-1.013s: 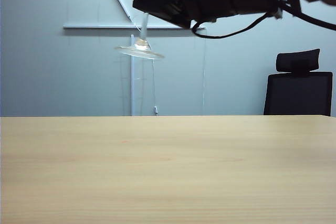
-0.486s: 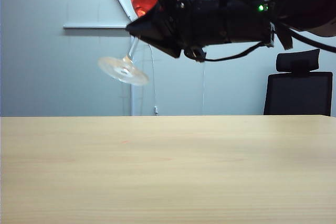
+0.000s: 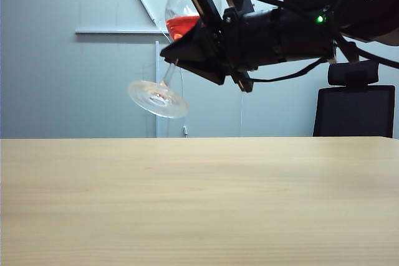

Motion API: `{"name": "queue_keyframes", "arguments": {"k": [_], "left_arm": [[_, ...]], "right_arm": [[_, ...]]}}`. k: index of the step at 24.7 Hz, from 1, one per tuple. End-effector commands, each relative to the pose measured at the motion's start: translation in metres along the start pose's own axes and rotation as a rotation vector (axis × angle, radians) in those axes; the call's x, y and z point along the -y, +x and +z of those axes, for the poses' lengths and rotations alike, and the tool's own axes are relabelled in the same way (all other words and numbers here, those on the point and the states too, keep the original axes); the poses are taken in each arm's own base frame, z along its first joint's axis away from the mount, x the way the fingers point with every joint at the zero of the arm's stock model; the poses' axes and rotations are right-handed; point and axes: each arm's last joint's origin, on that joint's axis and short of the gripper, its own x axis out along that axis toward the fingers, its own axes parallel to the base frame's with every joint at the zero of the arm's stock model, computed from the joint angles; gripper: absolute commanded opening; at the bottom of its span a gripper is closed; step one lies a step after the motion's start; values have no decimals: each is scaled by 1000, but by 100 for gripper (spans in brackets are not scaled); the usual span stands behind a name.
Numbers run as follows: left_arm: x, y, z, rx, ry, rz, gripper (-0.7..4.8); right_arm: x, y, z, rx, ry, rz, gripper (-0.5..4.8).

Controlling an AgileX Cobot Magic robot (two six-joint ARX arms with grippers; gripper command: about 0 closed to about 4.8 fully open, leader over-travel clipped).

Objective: Gently pick up the goblet, rotate it counterclockwise for two full turns (viewing from above), and then place it back on the table.

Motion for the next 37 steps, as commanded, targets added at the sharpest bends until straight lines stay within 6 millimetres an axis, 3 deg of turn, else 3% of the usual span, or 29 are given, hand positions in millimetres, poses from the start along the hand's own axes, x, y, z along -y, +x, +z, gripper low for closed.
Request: {"name": "queue_keyframes", "arguments": {"k": [1,7,15,24,28,37], "left_arm": [[0,0,2,14,0,-5,-5],[0,0,2,14,0,-5,-5],[0,0,2,14,0,-5,-5],[0,0,2,14,0,-5,-5],[0,0,2,14,0,-5,-5],[0,0,2,14,0,-5,-5]], "right_arm": [[0,0,4,-2,3,1,-5],[6,5,-4,-137,-137,-124,-5],[-6,17,-3,-150,-466,-254,-5],[-25,24,-17,-271,-832,-381,-5],[-32,26,-21,-286,-895,-374,-5],[-37,28,-15,-190,-832,-284,-5]]}}
